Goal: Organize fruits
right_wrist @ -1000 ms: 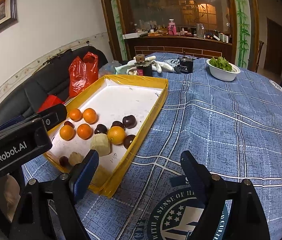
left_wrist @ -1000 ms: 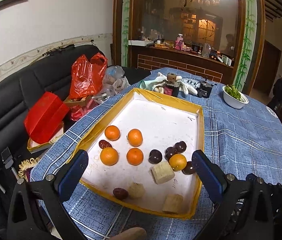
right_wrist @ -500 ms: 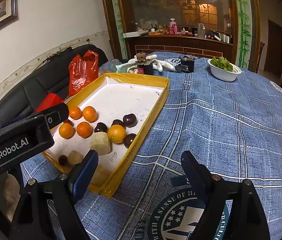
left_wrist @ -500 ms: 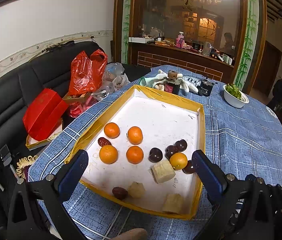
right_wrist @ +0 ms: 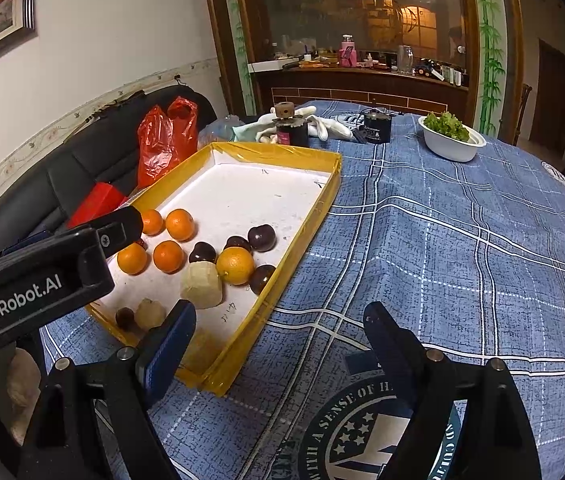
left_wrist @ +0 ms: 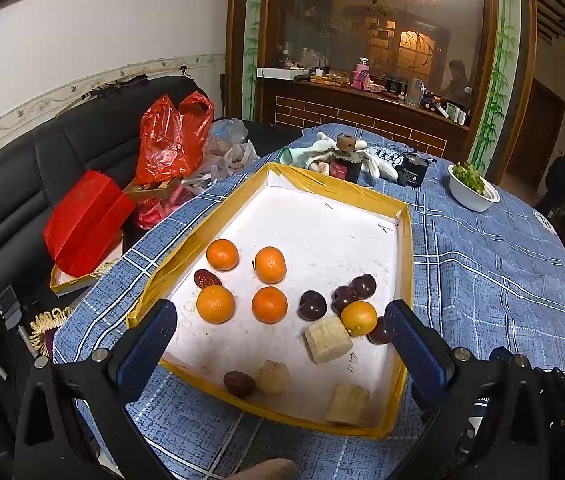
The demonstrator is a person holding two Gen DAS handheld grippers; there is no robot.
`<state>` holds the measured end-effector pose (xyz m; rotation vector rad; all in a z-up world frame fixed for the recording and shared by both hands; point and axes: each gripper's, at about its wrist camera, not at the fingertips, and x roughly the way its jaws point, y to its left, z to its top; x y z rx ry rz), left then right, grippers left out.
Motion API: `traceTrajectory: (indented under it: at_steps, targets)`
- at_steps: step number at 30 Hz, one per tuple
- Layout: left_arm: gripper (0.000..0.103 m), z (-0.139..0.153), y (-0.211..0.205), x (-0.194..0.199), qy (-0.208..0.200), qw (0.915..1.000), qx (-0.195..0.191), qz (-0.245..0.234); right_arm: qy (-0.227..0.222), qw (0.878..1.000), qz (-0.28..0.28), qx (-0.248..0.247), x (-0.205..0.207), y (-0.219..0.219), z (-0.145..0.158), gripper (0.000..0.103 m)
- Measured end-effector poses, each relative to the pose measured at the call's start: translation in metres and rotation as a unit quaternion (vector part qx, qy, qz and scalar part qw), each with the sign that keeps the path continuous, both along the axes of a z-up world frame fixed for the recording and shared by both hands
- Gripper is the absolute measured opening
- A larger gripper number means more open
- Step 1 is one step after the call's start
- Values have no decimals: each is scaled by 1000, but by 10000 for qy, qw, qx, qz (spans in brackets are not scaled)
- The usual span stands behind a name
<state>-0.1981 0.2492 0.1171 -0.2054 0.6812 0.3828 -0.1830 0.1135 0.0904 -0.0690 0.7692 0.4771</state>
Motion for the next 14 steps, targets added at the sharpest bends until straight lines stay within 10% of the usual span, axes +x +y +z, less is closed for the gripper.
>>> traceTrajectory:
  at_steps: [14]
  targets:
    - [103, 29, -5, -3, -241, 9992, 332, -27, 3, 9997, -105, 232, 1, -10, 6, 90]
